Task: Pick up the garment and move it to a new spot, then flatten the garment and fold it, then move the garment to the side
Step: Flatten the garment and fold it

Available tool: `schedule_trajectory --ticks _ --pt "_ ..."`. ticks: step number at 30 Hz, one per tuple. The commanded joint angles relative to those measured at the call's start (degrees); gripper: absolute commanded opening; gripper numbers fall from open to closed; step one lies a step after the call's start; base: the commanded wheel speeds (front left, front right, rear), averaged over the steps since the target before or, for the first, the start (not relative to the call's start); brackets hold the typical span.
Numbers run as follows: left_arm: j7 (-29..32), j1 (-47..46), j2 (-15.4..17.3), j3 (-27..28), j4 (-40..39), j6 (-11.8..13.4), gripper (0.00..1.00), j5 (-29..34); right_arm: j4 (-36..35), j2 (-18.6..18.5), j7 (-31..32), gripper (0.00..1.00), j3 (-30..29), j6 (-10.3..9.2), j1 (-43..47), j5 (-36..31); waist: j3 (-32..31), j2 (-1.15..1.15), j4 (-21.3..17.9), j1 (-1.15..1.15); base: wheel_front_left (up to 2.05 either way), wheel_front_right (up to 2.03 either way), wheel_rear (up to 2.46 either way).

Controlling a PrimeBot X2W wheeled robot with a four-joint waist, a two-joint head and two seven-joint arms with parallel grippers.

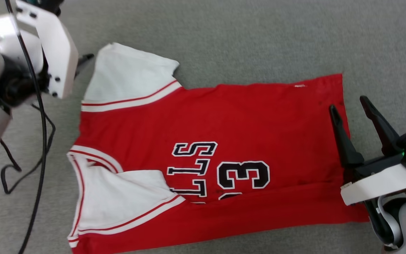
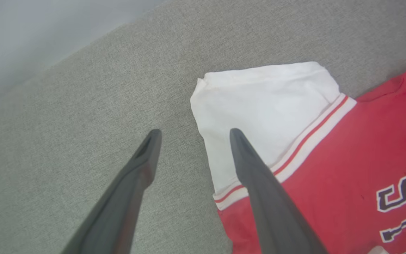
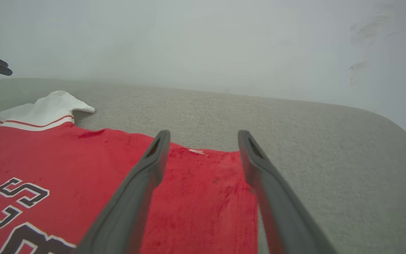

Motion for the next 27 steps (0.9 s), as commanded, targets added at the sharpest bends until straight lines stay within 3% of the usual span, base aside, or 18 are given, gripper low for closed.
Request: schedule_trajectory --ticks 1,8,19,20,21,22,27 --pt "2.16 -2.17 -0.13 -0.38 0.74 -0.47 1.0 -0.43 -0.04 -0.01 -0.51 1.0 0.24 -0.05 -1.01 -0.06 3.47 0.0 -2.53 -0.01 0.0 0.0 0.0" --pt "10.12 -9.31 -0.38 -2.21 3.71 -1.48 1.0 0.25 0.44 -0.64 -1.6 1.0 1.77 -0.05 -3.39 -0.16 8.25 0.0 -4.76 -0.01 0.0 0.0 0.0" --pt "12.84 -9.18 -0.85 -6.91 9.11 -2.2 1.0 1.59 1.64 -1.06 -3.22 1.0 2.63 -0.05 -5.7 0.7 11.62 0.0 -6.29 -0.01 0.0 0.0 0.0" --pt "12.97 -8.79 -0.64 -7.38 9.22 -2.29 0.15 1.44 1.42 -1.17 -3.24 1.0 2.53 -0.05 -5.85 0.78 11.6 0.0 -6.27 -0.01 0.0 0.0 0.0" --pt "12.97 -8.79 -0.64 -7.38 9.22 -2.29 0.15 1.44 1.42 -1.17 -3.24 1.0 2.53 -0.05 -5.85 0.78 11.6 0.0 -6.27 -0.01 0.0 0.0 0.0" --pt "13.13 -8.28 -0.61 -7.61 9.37 -2.33 0.0 0.87 1.19 -1.14 -3.38 1.0 2.38 -0.05 -6.02 0.81 11.5 0.0 -6.24 -0.01 0.0 0.0 0.0" --pt "10.97 -7.87 -0.74 -8.26 8.48 -2.41 0.0 -0.05 -0.23 -1.72 -2.89 1.0 1.17 -0.05 -6.4 0.59 10.2 0.0 -5.28 -0.01 0.0 0.0 0.0"
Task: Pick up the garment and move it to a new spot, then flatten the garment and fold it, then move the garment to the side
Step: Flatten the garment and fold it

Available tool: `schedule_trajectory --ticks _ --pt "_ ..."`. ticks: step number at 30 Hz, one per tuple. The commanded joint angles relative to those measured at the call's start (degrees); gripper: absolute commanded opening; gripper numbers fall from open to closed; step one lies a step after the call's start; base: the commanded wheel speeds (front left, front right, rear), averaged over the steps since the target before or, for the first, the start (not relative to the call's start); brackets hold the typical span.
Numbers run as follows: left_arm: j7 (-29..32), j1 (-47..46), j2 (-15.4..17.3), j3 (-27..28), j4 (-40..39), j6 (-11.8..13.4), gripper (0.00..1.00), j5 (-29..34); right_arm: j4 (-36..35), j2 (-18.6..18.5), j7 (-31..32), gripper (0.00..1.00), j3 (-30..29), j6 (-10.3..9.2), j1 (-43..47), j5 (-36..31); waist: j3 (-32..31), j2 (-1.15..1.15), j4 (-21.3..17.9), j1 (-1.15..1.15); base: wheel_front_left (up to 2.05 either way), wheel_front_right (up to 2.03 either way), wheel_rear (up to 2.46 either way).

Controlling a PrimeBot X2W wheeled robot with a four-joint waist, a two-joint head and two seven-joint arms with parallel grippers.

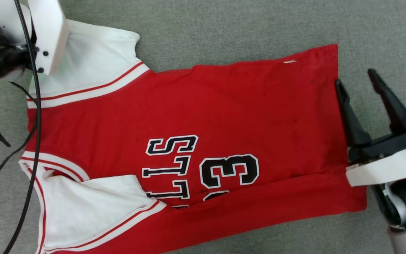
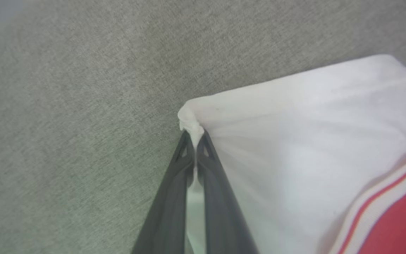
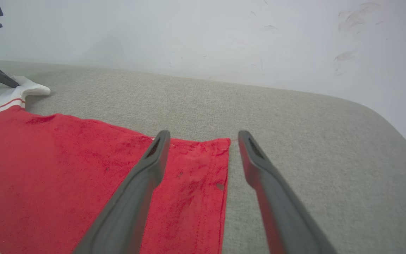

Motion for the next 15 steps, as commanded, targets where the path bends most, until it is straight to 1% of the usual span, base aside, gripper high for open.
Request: schedule_trajectory --ticks 1,5,7,11,15 --pt "-0.01 2.61 0.08 -1.12 0.61 -0.05 0.0 0.21 -0.41 -0.49 0.28 1.0 -0.42 -0.05 -1.28 -0.37 -0.66 0.0 0.48 0.0 0.0 0.0 0.0" --pt "-4.75 1.73 -1.33 0.1 -0.33 -0.09 0.0 -0.55 -1.69 -2.39 2.35 1.0 -2.3 -0.05 -2.76 -0.74 -2.8 0.0 1.99 0.0 0.0 0.0 0.0" --pt "-6.48 2.01 -1.93 -0.12 -0.96 -0.1 0.0 -0.52 -2.06 -4.19 4.67 1.0 -2.92 -0.05 -3.87 -0.46 -3.93 0.0 2.91 0.0 0.0 0.0 0.0" --pt "-9.41 2.71 -2.47 -1.41 -3.18 -0.1 0.0 -0.55 -1.4 -9.46 13.21 1.0 -1.83 -0.05 -6.89 1.47 -5.83 0.0 4.81 0.0 0.0 0.0 0.0" --pt "-11.85 2.92 -2.65 -2.48 -5.77 -0.07 0.0 -0.91 1.54 -15.89 24.53 1.0 1.04 -0.05 -10.64 6.46 -6.89 0.0 6.63 0.0 0.0 0.0 0.0"
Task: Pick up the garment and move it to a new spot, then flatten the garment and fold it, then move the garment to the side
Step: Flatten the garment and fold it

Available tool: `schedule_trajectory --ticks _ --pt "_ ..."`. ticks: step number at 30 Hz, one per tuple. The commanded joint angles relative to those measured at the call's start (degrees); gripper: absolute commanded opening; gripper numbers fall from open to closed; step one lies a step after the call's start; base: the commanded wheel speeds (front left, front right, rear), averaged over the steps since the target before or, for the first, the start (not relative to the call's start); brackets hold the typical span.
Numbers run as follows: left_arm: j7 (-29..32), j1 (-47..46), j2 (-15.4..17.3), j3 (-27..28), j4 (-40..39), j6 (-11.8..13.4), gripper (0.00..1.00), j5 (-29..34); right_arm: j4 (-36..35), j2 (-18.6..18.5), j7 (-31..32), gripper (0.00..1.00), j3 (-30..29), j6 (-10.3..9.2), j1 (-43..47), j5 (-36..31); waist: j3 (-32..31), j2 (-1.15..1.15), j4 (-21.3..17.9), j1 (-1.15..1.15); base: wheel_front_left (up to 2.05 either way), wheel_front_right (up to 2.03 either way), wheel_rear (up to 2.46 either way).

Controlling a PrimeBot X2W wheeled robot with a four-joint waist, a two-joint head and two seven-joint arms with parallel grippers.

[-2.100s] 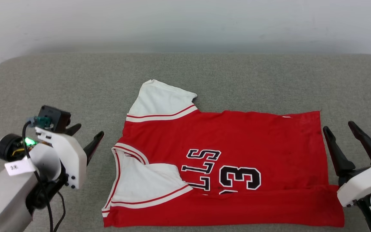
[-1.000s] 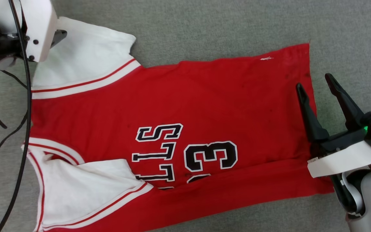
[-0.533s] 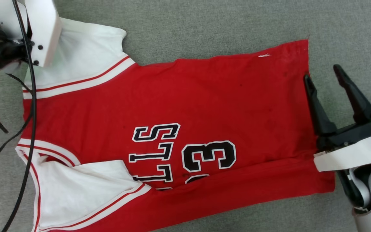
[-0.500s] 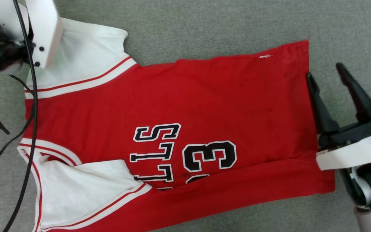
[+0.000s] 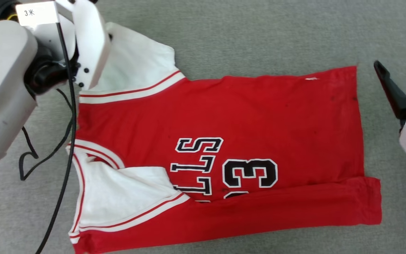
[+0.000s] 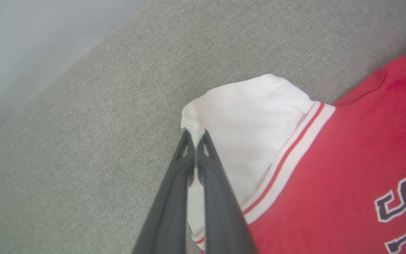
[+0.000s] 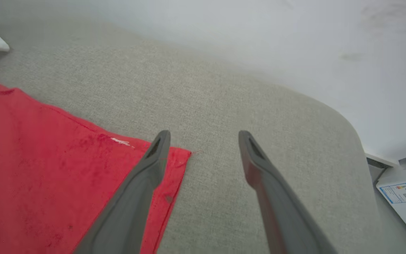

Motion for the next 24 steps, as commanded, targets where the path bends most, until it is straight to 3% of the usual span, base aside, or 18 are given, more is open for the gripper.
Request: schedule_trajectory --ticks 1,7,13,18,24 --pt "-0.6 0.62 -0.21 -0.22 -0.49 -0.01 0.0 -0.34 0.52 -0.96 1.76 1.0 0.57 -0.05 -1.4 0.93 -0.74 0.0 1.23 0.0 0.0 0.0 0.0" --pt "-2.94 -0.1 -0.66 -1.43 -3.56 -0.02 0.0 0.09 4.37 -7.07 17.95 1.0 6.3 -0.05 -7.5 8.78 -0.35 0.0 3.7 0.0 0.0 0.0 0.0" --pt "-4.29 -1.54 -1.14 -2.16 -5.7 -0.02 0.0 0.58 9.09 -9.28 30.29 1.0 11.38 -0.05 -14.18 13.48 1.16 0.0 5.61 0.0 0.0 0.0 0.0" --pt "-5.05 -2.74 -1.9 -2.81 -6.68 -0.02 0.0 1.08 14.17 -9.01 33.96 1.0 15.09 -0.05 -18.23 13.69 2.74 0.0 7.07 0.0 0.0 0.0 0.0" --pt "-6.38 -3.39 -1.9 -3.52 -6.63 -0.02 0.0 1.15 20.5 -8.01 33.98 1.0 21.6 -0.04 -18.28 13.67 4.01 0.0 7.86 0.0 0.0 0.0 0.0"
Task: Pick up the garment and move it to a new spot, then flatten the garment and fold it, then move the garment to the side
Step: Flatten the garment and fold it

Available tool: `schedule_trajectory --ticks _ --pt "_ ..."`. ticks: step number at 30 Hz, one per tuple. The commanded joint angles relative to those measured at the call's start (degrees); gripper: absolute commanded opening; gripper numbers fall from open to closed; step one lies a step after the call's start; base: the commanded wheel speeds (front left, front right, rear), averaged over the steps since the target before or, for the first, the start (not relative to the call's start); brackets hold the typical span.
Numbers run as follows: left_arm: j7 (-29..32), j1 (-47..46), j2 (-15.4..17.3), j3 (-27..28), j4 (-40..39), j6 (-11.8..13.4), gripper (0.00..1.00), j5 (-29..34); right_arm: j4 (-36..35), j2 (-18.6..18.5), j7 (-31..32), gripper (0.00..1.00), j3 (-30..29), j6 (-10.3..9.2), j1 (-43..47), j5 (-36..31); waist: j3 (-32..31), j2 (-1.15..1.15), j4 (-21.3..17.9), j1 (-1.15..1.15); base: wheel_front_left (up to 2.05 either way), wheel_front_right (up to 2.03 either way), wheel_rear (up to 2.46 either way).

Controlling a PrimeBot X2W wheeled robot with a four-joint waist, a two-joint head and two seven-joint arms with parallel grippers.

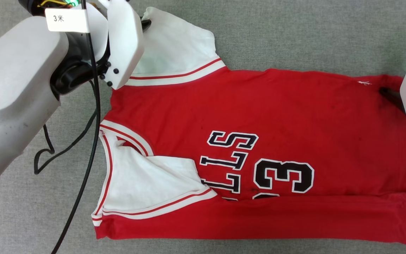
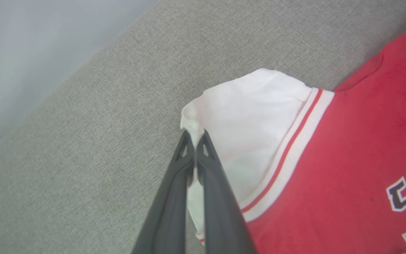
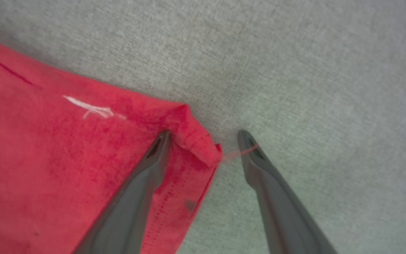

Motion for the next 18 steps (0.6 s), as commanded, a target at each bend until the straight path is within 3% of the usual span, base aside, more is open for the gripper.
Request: schedule_trajectory --ticks 1,5,6,7,18 --pt "-0.39 -0.69 0.14 -0.28 0.08 -0.01 0.0 -0.07 2.11 1.51 -0.11 1.0 2.3 -0.03 1.69 0.97 0.2 0.0 0.17 0.0 0.0 0.0 0.0" --pt "-1.24 -0.63 0.52 -0.83 0.72 -0.01 0.0 -0.62 4.8 2.06 -1.45 1.0 4.79 -0.02 2.08 3.13 0.01 0.0 0.26 0.0 0.0 0.0 0.0" --pt "-1.46 -0.44 0.68 -0.92 0.98 -0.01 0.0 -0.77 5.09 1.85 -2.57 0.37 5.04 -0.02 1.92 3.33 -0.27 0.0 0.22 0.0 0.0 0.0 0.0" --pt "-1.76 -0.21 0.79 -1.11 1.21 -0.01 0.0 -1.03 5.38 1.75 -3.87 0.0 5.07 -0.02 1.52 3.54 -0.61 0.0 0.17 0.0 0.0 0.0 0.0" --pt "-5.96 5.24 3.56 -2.36 1.47 -0.01 0.0 -3.3 6.68 0.25 -17.44 0.0 4.35 -0.04 2.72 8.14 -8.72 0.0 -0.62 0.0 0.0 0.0 0.0"
